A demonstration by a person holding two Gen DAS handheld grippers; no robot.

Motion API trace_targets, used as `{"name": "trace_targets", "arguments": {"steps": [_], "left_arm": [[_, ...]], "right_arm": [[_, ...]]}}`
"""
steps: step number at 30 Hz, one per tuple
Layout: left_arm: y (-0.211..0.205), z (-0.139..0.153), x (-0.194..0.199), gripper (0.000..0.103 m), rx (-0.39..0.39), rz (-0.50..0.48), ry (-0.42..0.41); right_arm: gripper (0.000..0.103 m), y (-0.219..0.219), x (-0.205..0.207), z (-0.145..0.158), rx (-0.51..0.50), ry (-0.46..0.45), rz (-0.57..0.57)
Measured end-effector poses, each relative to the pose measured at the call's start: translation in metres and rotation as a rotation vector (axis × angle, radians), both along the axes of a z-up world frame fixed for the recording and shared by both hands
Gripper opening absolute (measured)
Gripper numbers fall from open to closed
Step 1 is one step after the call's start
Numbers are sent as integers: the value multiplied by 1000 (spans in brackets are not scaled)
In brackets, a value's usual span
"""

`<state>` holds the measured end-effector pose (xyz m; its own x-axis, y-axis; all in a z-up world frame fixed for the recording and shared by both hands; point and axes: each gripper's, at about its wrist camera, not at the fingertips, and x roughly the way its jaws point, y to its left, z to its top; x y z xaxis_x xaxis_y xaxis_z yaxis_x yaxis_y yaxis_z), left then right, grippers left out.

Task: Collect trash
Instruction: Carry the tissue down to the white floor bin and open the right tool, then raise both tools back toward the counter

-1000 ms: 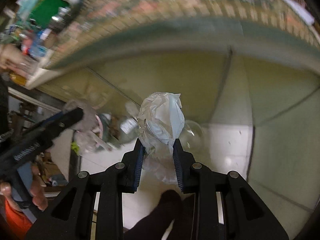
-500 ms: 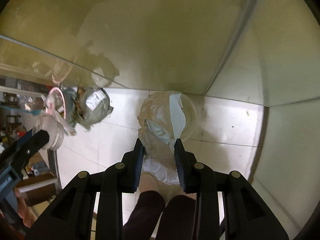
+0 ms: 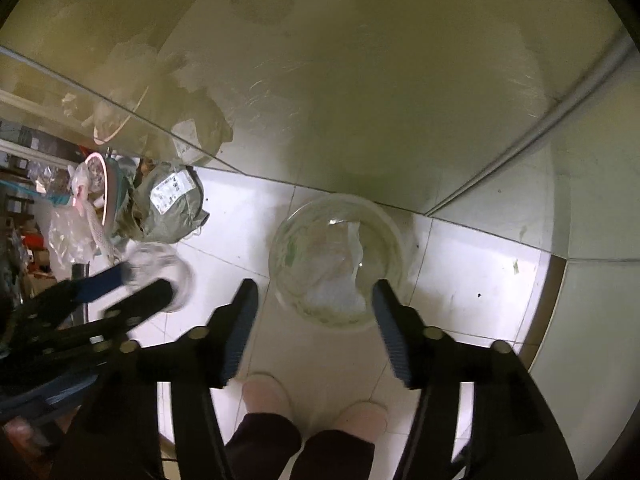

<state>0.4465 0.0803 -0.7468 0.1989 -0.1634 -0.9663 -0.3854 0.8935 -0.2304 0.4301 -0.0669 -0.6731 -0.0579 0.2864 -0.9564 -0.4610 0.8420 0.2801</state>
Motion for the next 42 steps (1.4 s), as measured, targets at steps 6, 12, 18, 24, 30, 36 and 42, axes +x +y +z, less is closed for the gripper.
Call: {"name": "trace_targets", "arguments": {"steps": [6, 12, 18, 24, 30, 36, 42], "left_arm": [[-23, -22, 22, 63, -65, -47, 7], [-32, -14, 29, 63, -28, -97, 3], [-24, 37, 18, 63, -3, -94, -7], [-12, 147, -3, 63, 49, -107, -68], [-3, 291, -18, 63, 110, -133, -186], [8, 426, -37, 63, 144, -144, -346], [17, 548, -56, 63, 189, -150, -546]], "right_arm": [[57, -17, 3, 11, -20, -51, -32], [57, -30, 2, 39, -2, -72, -77], [57, -37, 0, 92, 41, -94, -120], [57, -29, -9, 173, 78, -127, -137], [57, -27, -20, 283, 125, -205, -160], [57, -36, -32, 404, 180, -338, -211], [57, -45, -50, 508, 223, -508, -251]]}}
